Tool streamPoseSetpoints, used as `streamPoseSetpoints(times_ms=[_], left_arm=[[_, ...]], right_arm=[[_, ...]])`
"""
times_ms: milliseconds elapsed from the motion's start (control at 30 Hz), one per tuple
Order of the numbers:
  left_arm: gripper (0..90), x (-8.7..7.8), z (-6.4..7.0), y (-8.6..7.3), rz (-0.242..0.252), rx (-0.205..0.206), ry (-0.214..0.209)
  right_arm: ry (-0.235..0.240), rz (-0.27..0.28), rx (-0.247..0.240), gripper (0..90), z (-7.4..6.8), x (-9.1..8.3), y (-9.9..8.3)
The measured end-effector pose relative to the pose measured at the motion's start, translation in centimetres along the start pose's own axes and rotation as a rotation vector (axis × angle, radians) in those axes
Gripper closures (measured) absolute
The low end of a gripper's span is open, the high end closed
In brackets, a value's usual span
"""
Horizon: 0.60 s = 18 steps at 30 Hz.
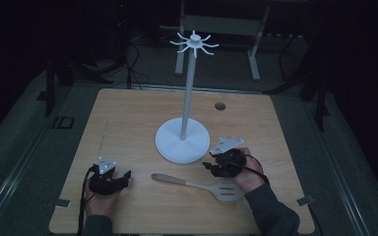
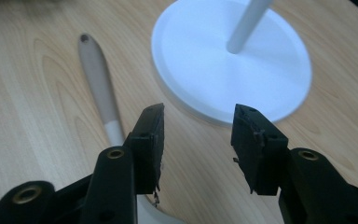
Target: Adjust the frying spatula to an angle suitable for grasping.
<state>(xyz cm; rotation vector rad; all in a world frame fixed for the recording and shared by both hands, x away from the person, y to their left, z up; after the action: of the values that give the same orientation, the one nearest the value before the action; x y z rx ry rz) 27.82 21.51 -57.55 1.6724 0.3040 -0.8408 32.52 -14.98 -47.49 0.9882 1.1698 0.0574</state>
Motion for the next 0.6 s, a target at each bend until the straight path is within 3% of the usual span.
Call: streamPoseSetpoints(times_ms=[367,600], left_arm=[[34.1,0.1,0.0,0.0,0.002,-0.004,-0.001],[33.5,0.1,0.0,0.0,0.005,-0.007,-0.001]], right_arm=[[0.064,-0.135,-0.063,58.8,-1.7,3.4,0.7],[0.121,-0.231,-0.121,62.6,-3.6,5.6,0.5]])
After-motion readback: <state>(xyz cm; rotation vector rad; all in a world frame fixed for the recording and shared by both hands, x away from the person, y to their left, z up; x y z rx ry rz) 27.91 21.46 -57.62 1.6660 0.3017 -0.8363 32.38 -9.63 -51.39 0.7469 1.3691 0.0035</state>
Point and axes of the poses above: each handheld gripper's, and its own axes: x roughly forward along the jaws, y roughly out of its top, z roughly to its right, the point moved 2 cm from there along x, roughly forward along the jaws, and after that the axes turned 8 degrees about x, right-handed, at the moved point
